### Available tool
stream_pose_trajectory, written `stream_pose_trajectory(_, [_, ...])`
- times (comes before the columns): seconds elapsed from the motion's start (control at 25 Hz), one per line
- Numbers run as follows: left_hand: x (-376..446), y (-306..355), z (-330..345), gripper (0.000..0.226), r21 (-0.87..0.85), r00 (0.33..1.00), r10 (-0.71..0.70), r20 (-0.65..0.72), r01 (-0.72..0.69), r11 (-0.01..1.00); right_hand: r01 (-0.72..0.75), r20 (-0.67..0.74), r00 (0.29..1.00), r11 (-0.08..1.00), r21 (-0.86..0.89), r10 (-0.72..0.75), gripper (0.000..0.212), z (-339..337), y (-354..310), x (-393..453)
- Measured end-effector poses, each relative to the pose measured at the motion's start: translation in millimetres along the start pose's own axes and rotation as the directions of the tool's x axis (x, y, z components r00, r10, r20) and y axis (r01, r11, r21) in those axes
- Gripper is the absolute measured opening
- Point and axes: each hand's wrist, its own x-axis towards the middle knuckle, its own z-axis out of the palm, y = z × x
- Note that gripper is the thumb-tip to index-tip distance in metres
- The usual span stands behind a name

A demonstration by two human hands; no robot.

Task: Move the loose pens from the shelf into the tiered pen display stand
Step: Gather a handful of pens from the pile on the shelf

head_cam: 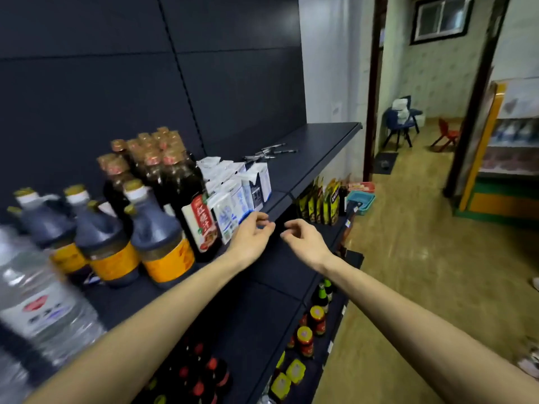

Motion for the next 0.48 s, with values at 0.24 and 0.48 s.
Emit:
stream_pose_trajectory(0.24, [117.0, 26.5, 65.3, 0.050, 0.164, 0.997, -0.040, 0.064, 0.029, 0.986, -0.018, 0.026, 1.000, 0.990, 0.139, 0.014, 0.024, -57.8, 37.4, 121.9])
stream_pose_trajectory(0.48, [216.8, 27.4, 111.6, 0.057, 0.202, 0.995, -0.086, -0.041, 0.093, 0.975, 0.021, 0.041, 0.999, 0.992, 0.127, -0.026, 0.017, -82.7, 78.4, 231.3])
